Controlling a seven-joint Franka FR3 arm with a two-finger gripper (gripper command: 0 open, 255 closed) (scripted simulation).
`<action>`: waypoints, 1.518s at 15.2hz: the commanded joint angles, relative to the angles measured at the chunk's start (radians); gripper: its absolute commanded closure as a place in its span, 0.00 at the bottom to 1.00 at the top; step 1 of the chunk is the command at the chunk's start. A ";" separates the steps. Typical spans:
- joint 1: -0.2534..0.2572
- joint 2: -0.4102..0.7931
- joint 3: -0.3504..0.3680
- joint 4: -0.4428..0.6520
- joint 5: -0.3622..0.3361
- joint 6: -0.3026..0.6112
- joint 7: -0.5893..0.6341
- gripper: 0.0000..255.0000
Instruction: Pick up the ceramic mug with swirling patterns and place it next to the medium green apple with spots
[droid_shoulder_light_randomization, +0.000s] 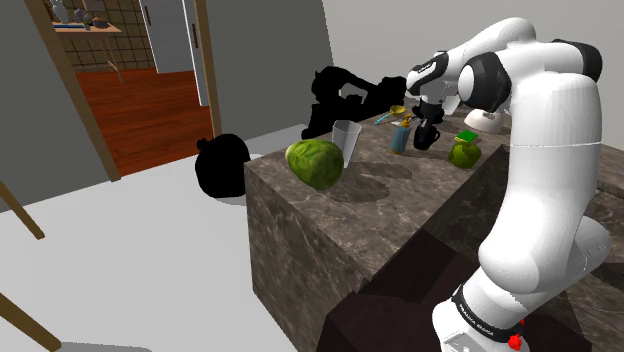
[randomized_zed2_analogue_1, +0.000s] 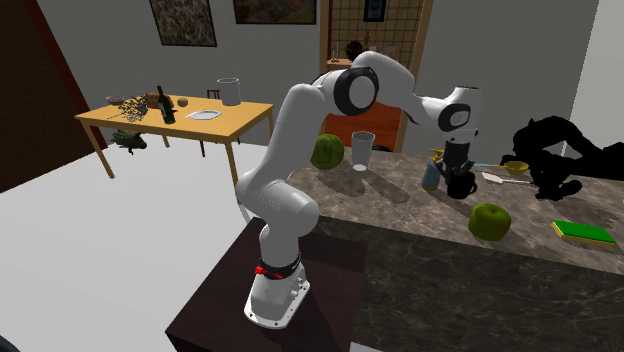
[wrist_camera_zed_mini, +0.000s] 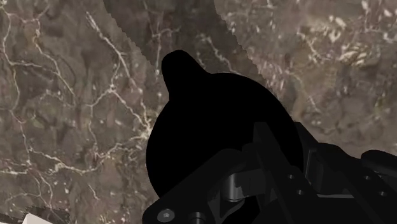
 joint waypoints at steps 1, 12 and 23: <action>-0.003 0.012 0.004 -0.010 0.006 0.023 -0.003 1.00; -0.004 0.014 0.005 -0.013 0.008 0.027 -0.004 0.00; 0.013 -0.037 -0.010 0.041 -0.020 -0.075 0.013 0.00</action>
